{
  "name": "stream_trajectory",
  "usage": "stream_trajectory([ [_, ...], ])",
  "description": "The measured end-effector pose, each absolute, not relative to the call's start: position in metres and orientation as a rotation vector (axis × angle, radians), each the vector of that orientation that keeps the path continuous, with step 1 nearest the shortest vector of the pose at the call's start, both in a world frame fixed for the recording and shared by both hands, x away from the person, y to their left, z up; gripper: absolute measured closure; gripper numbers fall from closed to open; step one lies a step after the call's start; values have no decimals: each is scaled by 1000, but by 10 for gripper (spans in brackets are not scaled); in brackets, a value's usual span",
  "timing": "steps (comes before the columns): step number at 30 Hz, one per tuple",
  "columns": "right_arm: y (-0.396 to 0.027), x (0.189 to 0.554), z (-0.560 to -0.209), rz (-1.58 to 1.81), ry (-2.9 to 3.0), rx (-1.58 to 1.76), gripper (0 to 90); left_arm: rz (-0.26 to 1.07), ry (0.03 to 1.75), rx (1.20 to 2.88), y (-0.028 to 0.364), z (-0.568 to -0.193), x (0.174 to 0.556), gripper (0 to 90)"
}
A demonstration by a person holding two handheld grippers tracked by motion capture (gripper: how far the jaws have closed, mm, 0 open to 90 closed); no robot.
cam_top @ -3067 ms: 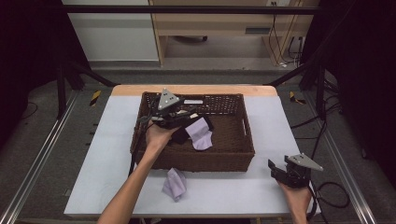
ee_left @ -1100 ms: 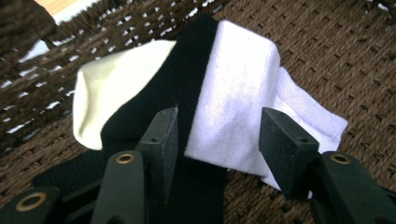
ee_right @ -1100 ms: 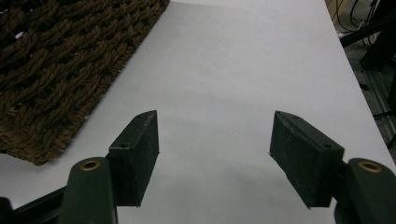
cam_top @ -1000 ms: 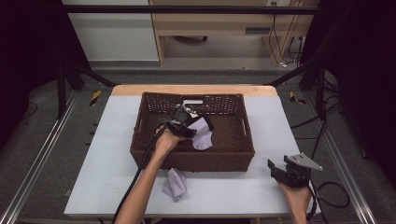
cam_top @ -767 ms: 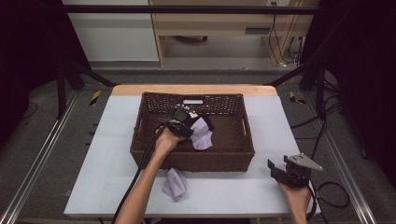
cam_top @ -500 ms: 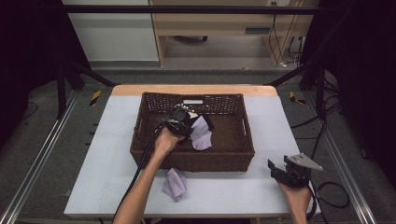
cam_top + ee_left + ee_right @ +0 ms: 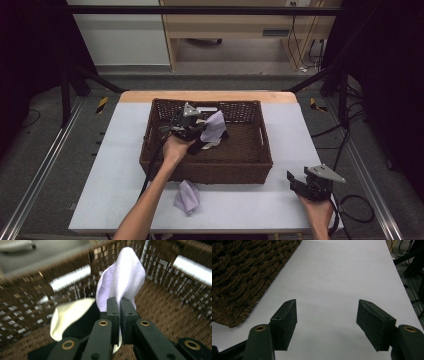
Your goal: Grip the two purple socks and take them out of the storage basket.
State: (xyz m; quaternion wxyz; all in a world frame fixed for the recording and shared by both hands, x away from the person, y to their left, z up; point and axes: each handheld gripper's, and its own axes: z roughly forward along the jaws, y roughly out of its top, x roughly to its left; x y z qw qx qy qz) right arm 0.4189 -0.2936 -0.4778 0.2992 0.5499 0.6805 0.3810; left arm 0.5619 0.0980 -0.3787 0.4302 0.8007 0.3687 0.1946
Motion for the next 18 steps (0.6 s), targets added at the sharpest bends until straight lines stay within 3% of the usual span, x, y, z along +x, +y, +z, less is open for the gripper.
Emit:
stream_trajectory([
  [18,-294,419,-478,1004,1803,1463,329,490,724,1772,139,-320,500,862],
])
